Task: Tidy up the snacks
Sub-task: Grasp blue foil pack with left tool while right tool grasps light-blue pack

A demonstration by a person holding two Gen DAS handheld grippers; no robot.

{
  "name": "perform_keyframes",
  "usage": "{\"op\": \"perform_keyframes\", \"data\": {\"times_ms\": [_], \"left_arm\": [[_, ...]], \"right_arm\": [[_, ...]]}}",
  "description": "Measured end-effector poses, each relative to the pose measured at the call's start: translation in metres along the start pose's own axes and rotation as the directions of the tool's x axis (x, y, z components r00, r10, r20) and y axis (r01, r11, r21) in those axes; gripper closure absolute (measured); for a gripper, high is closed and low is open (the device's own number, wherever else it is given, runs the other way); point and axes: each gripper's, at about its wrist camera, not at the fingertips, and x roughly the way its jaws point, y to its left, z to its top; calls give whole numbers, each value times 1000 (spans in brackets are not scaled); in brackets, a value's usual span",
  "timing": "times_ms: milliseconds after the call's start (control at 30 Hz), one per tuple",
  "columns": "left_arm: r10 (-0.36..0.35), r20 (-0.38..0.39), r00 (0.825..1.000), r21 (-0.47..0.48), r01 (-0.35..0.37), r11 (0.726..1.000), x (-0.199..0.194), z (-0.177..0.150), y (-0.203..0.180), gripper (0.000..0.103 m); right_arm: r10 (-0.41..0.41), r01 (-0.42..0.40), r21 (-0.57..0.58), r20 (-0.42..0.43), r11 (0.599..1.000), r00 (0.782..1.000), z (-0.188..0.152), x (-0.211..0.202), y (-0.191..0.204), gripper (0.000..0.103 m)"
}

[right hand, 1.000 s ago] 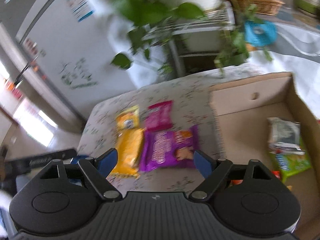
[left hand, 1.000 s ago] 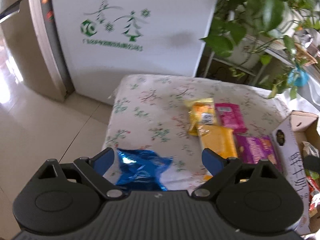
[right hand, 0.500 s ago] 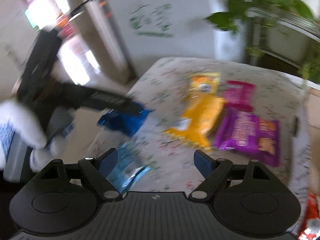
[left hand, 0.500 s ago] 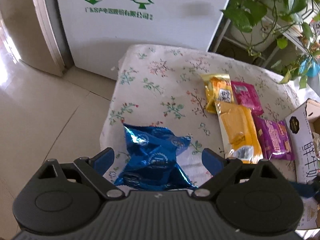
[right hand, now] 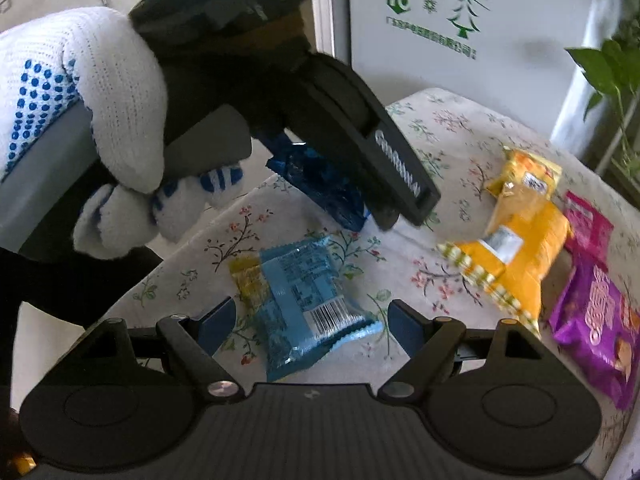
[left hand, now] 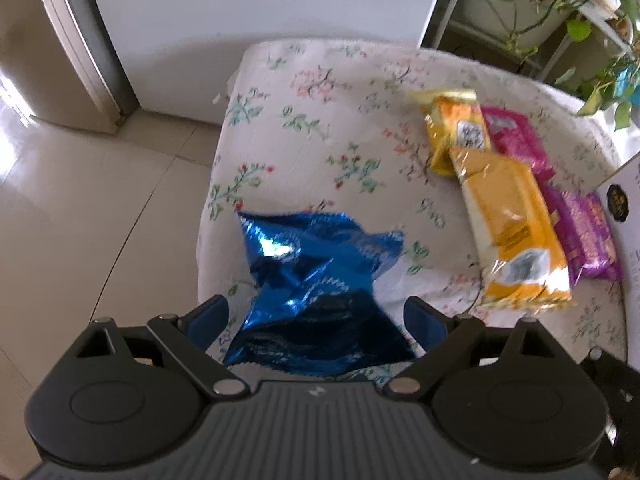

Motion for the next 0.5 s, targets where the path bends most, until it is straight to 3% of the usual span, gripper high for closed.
{"op": "perform_keyframes", "data": {"times_ms": [200,500], "left_arm": [[32,-15,999,15,-32,999,11,-2,0,1],[35,-14,999,17,-34,999,13,-1,-1,0]], "right_arm": [[-5,5,-52,13,999,1000,2,7,7,15],[-27,27,-75,8,997,1000,1,21,20,15]]}}
